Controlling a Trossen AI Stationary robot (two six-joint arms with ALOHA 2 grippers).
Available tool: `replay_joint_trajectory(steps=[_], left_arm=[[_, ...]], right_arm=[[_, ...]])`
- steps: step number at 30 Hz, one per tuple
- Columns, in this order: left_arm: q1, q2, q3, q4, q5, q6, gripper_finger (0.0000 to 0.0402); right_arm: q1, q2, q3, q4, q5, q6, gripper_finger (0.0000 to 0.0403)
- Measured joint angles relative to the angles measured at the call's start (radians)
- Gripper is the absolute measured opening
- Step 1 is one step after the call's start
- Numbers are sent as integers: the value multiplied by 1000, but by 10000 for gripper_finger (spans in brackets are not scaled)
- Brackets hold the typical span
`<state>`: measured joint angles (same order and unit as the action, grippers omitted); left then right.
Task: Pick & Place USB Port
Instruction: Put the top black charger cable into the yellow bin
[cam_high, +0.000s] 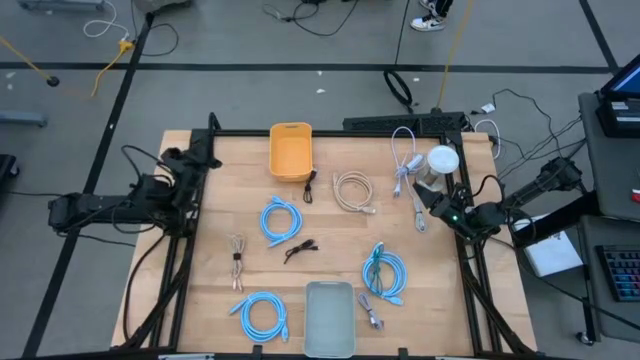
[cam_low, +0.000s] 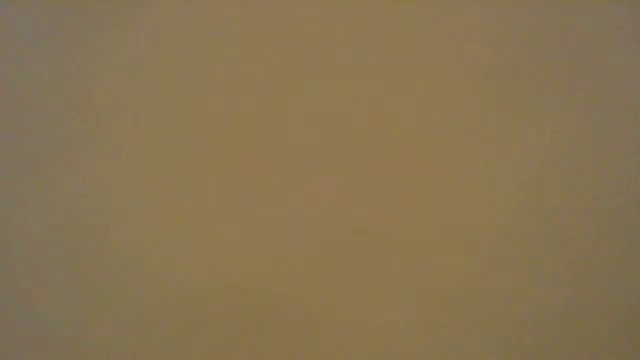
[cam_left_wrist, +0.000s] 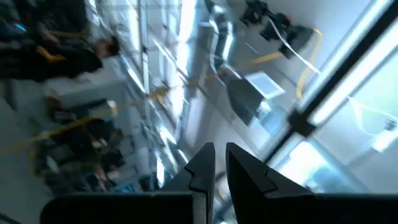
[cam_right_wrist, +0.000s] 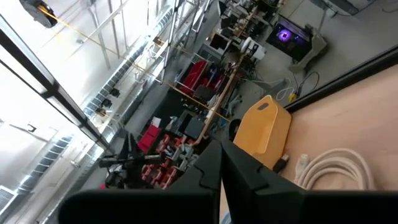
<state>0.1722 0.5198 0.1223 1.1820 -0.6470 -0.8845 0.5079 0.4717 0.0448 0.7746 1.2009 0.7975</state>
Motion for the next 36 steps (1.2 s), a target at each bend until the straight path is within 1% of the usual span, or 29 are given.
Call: replay_joint_trajectory(steps=[1,2,3,4,6,10,12,13,14,16,18,19,20,21,22,23,24,25,26,27,29,30,31,32,34,36], left_arm=[[2,-1,0,3,-28,-16,42],[8,-2,0,13,-32,-43,42],[18,1,1,28,-13,-73,42],[35,4,5,31,35,-94,42],[65,6,30,-7,177,-103,42],[110,6,115,-178,421,-144,42],[119,6,170,-277,515,-184,42],[123,6,200,-322,537,-206,42],[127,7,237,-361,555,-201,42],[138,18,329,-414,616,-123,42],[152,45,444,-464,734,-17,42],[162,63,517,-521,809,42,42],[171,85,603,-619,888,99,42],[178,112,698,-771,964,164,42],[183,146,800,-979,1028,245,42],[184,186,904,-1231,1064,345,42],[184,231,995,-1486,1067,455,42],[179,282,1072,-1744,1031,566,42],[169,331,1124,-1964,966,663,42],[158,378,1159,-2131,891,741,42],[138,446,1156,-2359,729,820,42],[133,467,1133,-2444,683,834,42],[130,479,1103,-2485,660,840,42],[127,483,1062,-2487,655,840,42],[115,481,962,-2448,673,815,42],[90,463,859,-2365,691,774,42]], right_arm=[[0,0,0,0,-2,1,4],[0,0,0,0,-10,1,4],[0,0,0,0,-25,1,4],[0,0,0,0,-29,1,4],[0,0,0,-1,-33,1,4],[0,0,0,0,-50,2,4],[0,0,0,6,-50,2,4],[0,0,0,7,-50,2,4],[0,0,0,7,-50,2,4],[0,0,0,7,-50,2,4],[0,0,0,6,-50,2,4],[0,0,0,5,-50,2,4],[0,0,0,4,-50,2,4],[0,0,0,1,-50,2,4],[0,0,0,-1,-50,2,4],[0,0,0,-1,-50,2,4],[0,0,0,0,-50,2,4],[0,0,0,-1,-50,-2,4],[0,0,0,-1,-50,-5,4],[0,0,0,-1,-50,-9,4],[0,0,0,-1,-50,-25,4],[0,0,0,-1,-50,-31,4],[0,0,0,-1,-51,-39,4],[0,0,0,-1,-51,-48,4],[0,0,0,-1,-53,-63,4],[0,0,0,-1,-66,-83,4]])
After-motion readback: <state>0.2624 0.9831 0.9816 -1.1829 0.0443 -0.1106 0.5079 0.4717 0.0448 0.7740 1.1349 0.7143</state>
